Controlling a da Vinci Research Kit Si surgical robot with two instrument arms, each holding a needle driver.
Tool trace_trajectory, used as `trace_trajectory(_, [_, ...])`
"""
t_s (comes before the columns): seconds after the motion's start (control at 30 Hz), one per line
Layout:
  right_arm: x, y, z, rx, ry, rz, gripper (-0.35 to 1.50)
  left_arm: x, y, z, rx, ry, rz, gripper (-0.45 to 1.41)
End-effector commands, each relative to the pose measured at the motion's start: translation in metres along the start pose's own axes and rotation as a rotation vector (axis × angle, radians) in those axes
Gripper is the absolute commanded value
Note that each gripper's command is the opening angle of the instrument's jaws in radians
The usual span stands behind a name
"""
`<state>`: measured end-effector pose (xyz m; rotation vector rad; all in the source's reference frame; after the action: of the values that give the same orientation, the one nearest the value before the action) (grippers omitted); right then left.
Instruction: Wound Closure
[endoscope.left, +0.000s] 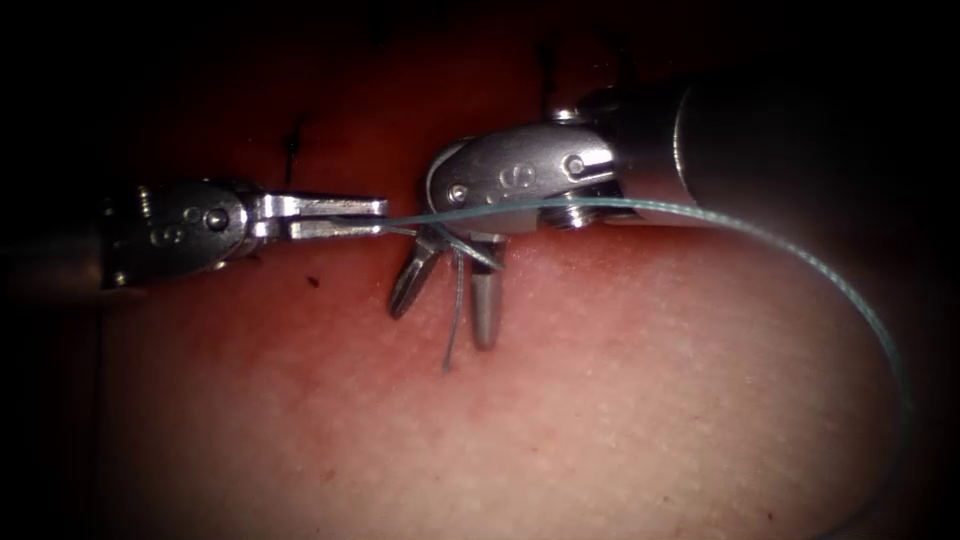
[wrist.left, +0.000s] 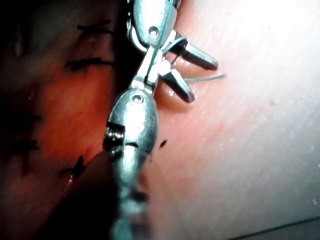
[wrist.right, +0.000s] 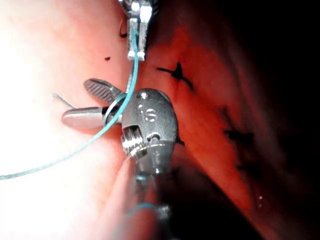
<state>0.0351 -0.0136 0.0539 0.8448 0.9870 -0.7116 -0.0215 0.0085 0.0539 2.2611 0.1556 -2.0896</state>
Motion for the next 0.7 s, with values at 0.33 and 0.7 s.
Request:
trace_trajectory(0.33, [-0.0015, 0.0001, 0.0018, 0.078, -0.098, -0.007, -0.35, 0.0003, 0.0008, 0.0004, -0.007, 0.002, 0.005, -0.45])
trace_trajectory(0.7, [-0.0009, -0.0002, 0.0009, 0.076, -0.035, -0.017, -0.35, 0.0026, 0.0053, 0.0012, -0.044, -0.015, 0.014, -0.45])
